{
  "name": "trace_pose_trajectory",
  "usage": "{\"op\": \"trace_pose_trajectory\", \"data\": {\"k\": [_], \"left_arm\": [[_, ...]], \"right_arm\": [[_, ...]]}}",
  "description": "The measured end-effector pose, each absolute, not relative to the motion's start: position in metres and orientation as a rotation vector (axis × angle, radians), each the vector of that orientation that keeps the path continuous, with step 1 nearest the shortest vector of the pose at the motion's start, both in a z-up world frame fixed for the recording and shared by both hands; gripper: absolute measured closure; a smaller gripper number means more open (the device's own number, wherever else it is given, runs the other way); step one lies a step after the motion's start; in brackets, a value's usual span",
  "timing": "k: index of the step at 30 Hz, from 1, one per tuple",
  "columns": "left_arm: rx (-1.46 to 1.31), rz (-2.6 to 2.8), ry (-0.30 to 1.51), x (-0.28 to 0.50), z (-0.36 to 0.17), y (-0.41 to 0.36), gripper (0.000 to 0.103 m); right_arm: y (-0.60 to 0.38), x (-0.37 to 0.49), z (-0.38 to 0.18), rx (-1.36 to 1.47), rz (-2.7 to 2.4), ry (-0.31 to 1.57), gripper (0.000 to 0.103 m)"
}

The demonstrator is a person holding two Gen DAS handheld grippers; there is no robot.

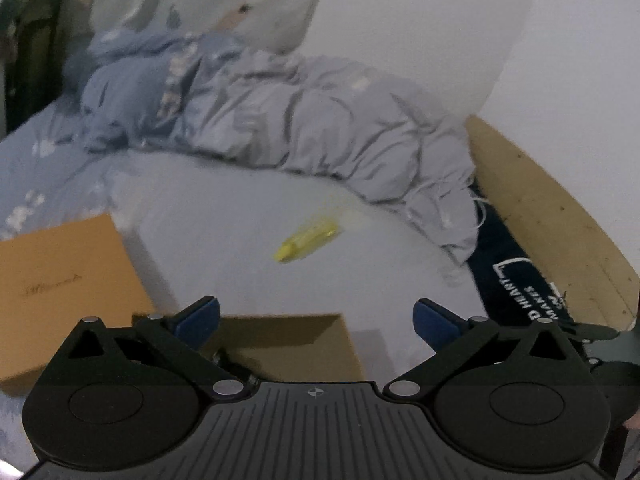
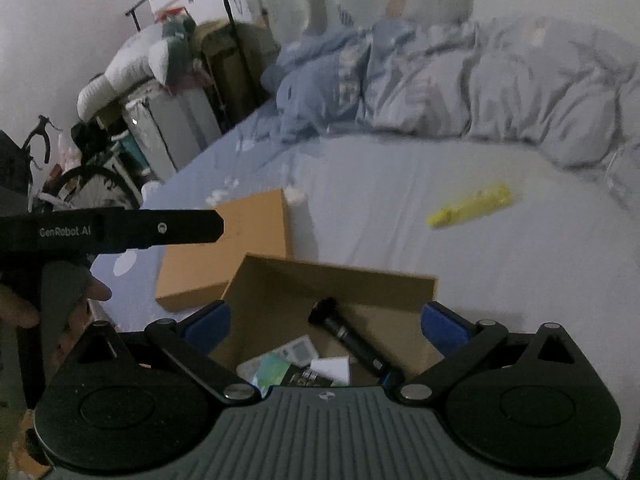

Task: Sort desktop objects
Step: 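Move both tools away from the box toward the yellow bottle on the bed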

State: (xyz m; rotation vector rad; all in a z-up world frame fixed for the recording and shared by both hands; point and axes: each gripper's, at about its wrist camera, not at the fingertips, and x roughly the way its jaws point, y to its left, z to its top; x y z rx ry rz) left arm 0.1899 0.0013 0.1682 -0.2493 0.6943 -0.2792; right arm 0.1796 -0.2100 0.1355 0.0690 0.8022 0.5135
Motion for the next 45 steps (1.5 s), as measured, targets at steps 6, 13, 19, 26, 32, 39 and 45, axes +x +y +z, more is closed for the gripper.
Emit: {"op": "trace_pose_trajectory", "data": {"k": [6,13,19,26,32,39,45], "left_arm": [[-0.304,-0.341,0.635,0.187,0.196,-0.009,0.000],[-0.245,-0.383,0.557,0.187,0.222,-0.029,0.000],[-0.220,-0.390,0.537,0.203,0.236,-0.044,0.000],[-0.201,-0.393,0.528,0.234,0.241,-0.058,0.000],[-0.169,-0.388,0.548,0.272,0.234,-0.073,0.000],[-0.131,-0.377,0.569,0.320,0.222,-0.089,0.000],[-0.106,-0.379,0.560,0.367,0.213,-0.099,0.000]], "right_arm": [[-0.226,0.178,0.159,0.090,0.498,0.718,0.000],[-0.250,0.186,0.170,0.169,0.439,0.619,0.000],[-0.271,0.206,0.172,0.221,0.389,0.590,0.000],[-0.287,0.229,0.170,0.256,0.367,0.555,0.000],[-0.293,0.259,0.150,0.266,0.354,0.556,0.000],[-0.312,0.294,0.133,0.343,0.390,0.609,0.000],[-0.325,0.328,0.130,0.344,0.365,0.584,0.000]]}}
